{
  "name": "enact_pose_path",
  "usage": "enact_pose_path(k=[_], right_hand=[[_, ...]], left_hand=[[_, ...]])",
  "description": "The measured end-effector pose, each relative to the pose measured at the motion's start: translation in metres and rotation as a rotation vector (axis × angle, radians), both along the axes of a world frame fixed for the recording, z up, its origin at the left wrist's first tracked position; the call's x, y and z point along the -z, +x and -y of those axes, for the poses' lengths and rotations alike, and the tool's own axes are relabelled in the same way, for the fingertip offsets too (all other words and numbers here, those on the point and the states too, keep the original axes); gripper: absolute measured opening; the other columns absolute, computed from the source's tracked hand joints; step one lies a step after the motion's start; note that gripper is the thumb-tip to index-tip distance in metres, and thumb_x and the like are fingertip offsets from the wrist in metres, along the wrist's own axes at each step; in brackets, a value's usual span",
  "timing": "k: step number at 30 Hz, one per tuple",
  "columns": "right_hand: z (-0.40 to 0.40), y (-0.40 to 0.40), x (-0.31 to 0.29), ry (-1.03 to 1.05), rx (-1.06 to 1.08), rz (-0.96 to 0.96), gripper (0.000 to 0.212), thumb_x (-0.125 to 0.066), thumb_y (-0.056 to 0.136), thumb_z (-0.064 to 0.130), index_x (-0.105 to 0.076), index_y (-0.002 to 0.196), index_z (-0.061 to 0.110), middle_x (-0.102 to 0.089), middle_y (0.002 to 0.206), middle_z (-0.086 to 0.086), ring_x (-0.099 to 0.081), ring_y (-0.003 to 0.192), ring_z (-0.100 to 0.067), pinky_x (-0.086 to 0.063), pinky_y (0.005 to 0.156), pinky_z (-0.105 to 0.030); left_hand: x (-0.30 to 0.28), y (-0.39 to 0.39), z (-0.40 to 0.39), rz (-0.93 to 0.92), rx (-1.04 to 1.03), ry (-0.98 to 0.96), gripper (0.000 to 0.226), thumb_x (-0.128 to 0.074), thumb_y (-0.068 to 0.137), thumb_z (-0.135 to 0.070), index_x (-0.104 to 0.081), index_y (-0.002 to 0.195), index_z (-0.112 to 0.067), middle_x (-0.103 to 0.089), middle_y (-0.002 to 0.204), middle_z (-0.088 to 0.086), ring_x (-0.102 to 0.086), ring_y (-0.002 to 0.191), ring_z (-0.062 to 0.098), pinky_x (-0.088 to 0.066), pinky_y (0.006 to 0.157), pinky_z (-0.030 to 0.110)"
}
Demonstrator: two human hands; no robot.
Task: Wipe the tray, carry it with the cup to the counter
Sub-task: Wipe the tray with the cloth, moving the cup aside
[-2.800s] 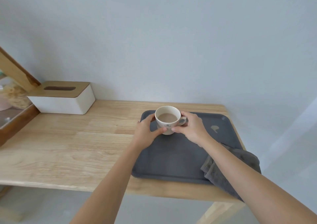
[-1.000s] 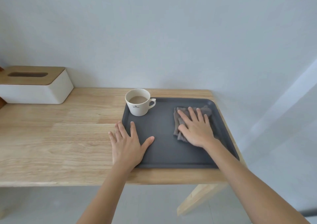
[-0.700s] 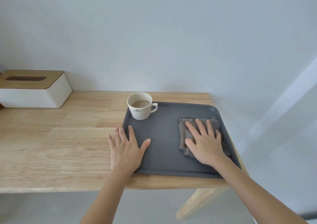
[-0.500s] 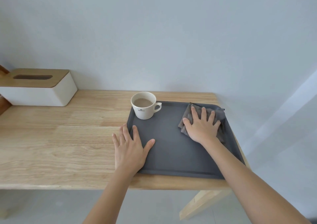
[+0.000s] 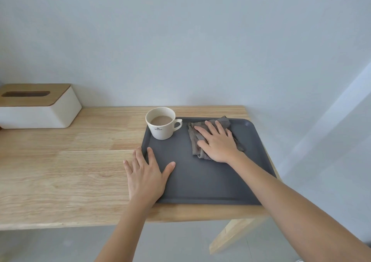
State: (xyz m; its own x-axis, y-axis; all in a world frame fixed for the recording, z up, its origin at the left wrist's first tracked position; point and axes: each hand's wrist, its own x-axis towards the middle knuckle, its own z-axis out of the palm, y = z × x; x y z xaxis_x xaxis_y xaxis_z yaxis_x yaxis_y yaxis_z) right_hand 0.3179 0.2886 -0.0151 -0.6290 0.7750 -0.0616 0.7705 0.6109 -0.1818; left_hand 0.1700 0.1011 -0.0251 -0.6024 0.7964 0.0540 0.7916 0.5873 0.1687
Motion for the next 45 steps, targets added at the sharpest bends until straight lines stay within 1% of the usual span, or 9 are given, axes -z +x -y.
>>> enact_pose_path(k=[9,14,21,23,27,32,38,42,45], right_hand=[[-0.014,0.028,0.003,-0.001,0.396,-0.014,0.062,-0.022,0.091,0.053,-0.014,0.149,0.034,-0.006,0.162,-0.006,0.002,0.147,-0.034,-0.007,0.117,-0.054],[0.027,0.006,0.003,0.029,0.167,-0.023,0.060,-0.022,0.090,0.056,-0.012,0.148,0.042,-0.006,0.162,-0.001,0.001,0.148,-0.029,-0.009,0.117,-0.052],[0.089,0.031,0.003,0.028,-0.207,-0.005,0.056,-0.014,0.091,0.055,-0.008,0.146,0.048,-0.001,0.162,0.003,0.006,0.149,-0.022,-0.006,0.119,-0.045],[0.084,0.054,0.001,0.022,-0.199,0.000,0.057,-0.012,0.089,0.058,-0.006,0.145,0.051,0.000,0.162,0.007,0.006,0.149,-0.020,-0.006,0.119,-0.043],[0.046,0.073,0.000,0.012,0.026,0.049,0.057,-0.014,0.089,0.062,-0.003,0.144,0.052,0.002,0.162,0.007,0.007,0.148,-0.024,-0.006,0.118,-0.051],[0.003,0.037,-0.002,-0.058,0.315,0.040,0.061,-0.015,0.090,0.061,-0.003,0.148,0.044,0.003,0.162,0.000,0.009,0.147,-0.034,-0.003,0.116,-0.059],[0.059,-0.019,0.001,-0.026,0.057,0.004,0.062,-0.018,0.090,0.063,-0.005,0.148,0.044,0.002,0.162,0.002,0.009,0.147,-0.030,-0.002,0.117,-0.056],[0.084,0.007,0.004,-0.014,-0.128,0.010,0.062,-0.017,0.090,0.066,-0.003,0.147,0.047,0.006,0.162,0.004,0.011,0.148,-0.023,-0.001,0.119,-0.050],[0.085,0.044,0.003,0.005,-0.137,0.015,0.069,-0.010,0.082,0.075,-0.003,0.146,0.050,0.005,0.162,0.008,0.010,0.148,-0.019,-0.003,0.119,-0.046]], left_hand=[[0.002,-0.001,-0.002,-0.019,0.006,0.014,0.095,-0.013,0.084,-0.074,-0.023,0.148,-0.005,-0.019,0.154,0.025,-0.013,0.145,0.036,-0.010,0.115,0.056],[0.006,-0.002,-0.004,-0.028,0.011,0.029,0.083,-0.010,0.090,-0.060,-0.030,0.144,-0.001,-0.026,0.149,0.031,-0.021,0.142,0.042,-0.015,0.114,0.057],[0.006,-0.001,-0.002,-0.012,0.016,0.005,0.064,-0.021,0.098,-0.043,-0.021,0.147,-0.001,-0.018,0.153,0.030,-0.014,0.144,0.042,-0.009,0.116,0.056],[0.006,-0.001,-0.002,-0.013,0.015,0.006,0.064,-0.022,0.098,-0.043,-0.022,0.147,-0.001,-0.019,0.152,0.030,-0.015,0.143,0.042,-0.010,0.116,0.056],[0.007,-0.002,-0.003,-0.010,0.019,0.015,0.064,-0.025,0.098,-0.043,-0.025,0.146,0.000,-0.022,0.152,0.030,-0.018,0.143,0.043,-0.012,0.116,0.057],[0.007,-0.001,-0.004,-0.017,0.015,-0.002,0.065,-0.022,0.098,-0.044,-0.022,0.147,-0.001,-0.018,0.153,0.030,-0.013,0.144,0.042,-0.009,0.116,0.055],[0.006,0.001,-0.005,-0.012,0.004,0.010,0.064,-0.022,0.098,-0.042,-0.021,0.147,0.001,-0.017,0.153,0.031,-0.011,0.144,0.042,-0.009,0.117,0.055],[0.006,0.001,-0.005,-0.009,-0.003,0.020,0.065,-0.020,0.098,-0.043,-0.018,0.148,-0.001,-0.017,0.153,0.029,-0.010,0.145,0.041,-0.009,0.117,0.055],[0.006,0.001,-0.004,-0.008,-0.013,0.015,0.064,-0.019,0.098,-0.043,-0.018,0.148,-0.002,-0.016,0.154,0.027,-0.010,0.145,0.040,-0.010,0.117,0.055]])
